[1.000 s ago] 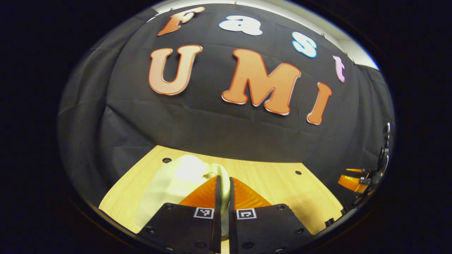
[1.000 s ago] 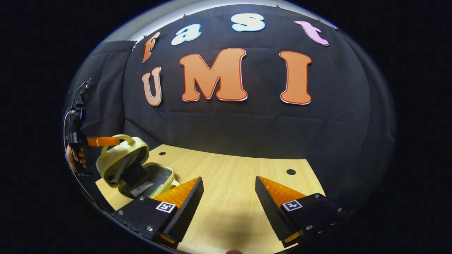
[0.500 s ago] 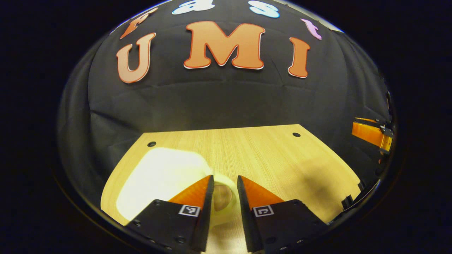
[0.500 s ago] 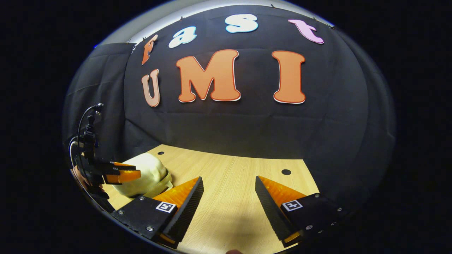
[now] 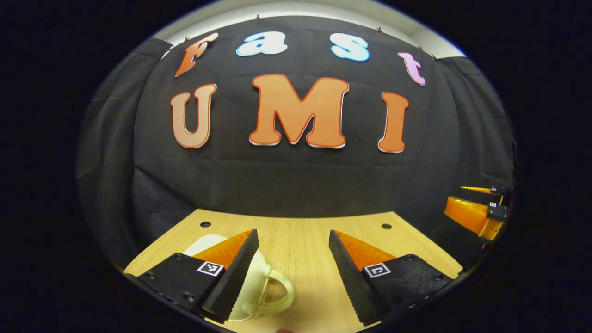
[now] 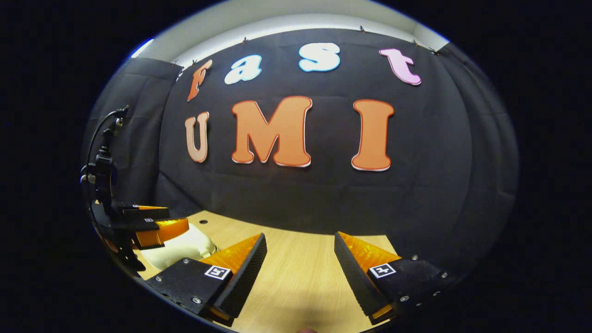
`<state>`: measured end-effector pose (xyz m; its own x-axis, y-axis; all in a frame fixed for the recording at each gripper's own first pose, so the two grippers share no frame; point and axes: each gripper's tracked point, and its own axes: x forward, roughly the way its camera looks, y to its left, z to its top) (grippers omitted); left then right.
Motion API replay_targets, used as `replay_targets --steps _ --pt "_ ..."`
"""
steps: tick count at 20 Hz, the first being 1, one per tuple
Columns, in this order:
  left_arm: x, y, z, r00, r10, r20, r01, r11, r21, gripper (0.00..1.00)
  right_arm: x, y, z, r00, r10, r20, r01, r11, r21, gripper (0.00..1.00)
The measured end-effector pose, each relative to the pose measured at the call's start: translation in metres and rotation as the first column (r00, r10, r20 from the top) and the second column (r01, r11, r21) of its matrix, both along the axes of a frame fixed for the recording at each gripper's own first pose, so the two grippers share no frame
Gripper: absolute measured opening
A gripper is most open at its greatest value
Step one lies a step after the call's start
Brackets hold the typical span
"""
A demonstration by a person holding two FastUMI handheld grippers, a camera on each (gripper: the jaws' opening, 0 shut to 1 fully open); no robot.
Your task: First open the suitcase, pack the skin care products into it, and then close the suitcase.
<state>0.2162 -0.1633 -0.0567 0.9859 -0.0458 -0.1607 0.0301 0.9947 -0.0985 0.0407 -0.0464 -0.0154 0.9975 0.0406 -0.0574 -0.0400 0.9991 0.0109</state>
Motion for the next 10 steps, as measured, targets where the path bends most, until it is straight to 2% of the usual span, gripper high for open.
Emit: replay_targets --steps 4,7,8,10 --pt "-0.013 -0.029 0.018 0.997 -0.009 0.073 0.006 0.999 0.044 0.96 0.004 0.016 0.008 0.999 0.023 0.040 -0.022 1.000 -0.017 0.93" --pt "-0.012 -0.040 0.016 0.998 -0.020 0.067 0.017 0.998 0.056 0.94 0.001 0.027 0.002 0.998 0.063 0.027 -0.063 0.998 -0.003 0.93" --pt "-0.010 -0.040 0.017 0.997 -0.022 0.068 0.019 0.998 0.056 0.96 0.001 0.029 -0.001 0.997 0.070 0.021 -0.070 0.998 -0.007 0.93" --pt "-0.011 -0.039 0.020 0.998 -0.011 0.070 0.006 0.998 0.068 0.94 0.001 0.041 -0.010 0.992 0.122 -0.010 -0.122 0.993 0.008 0.93"
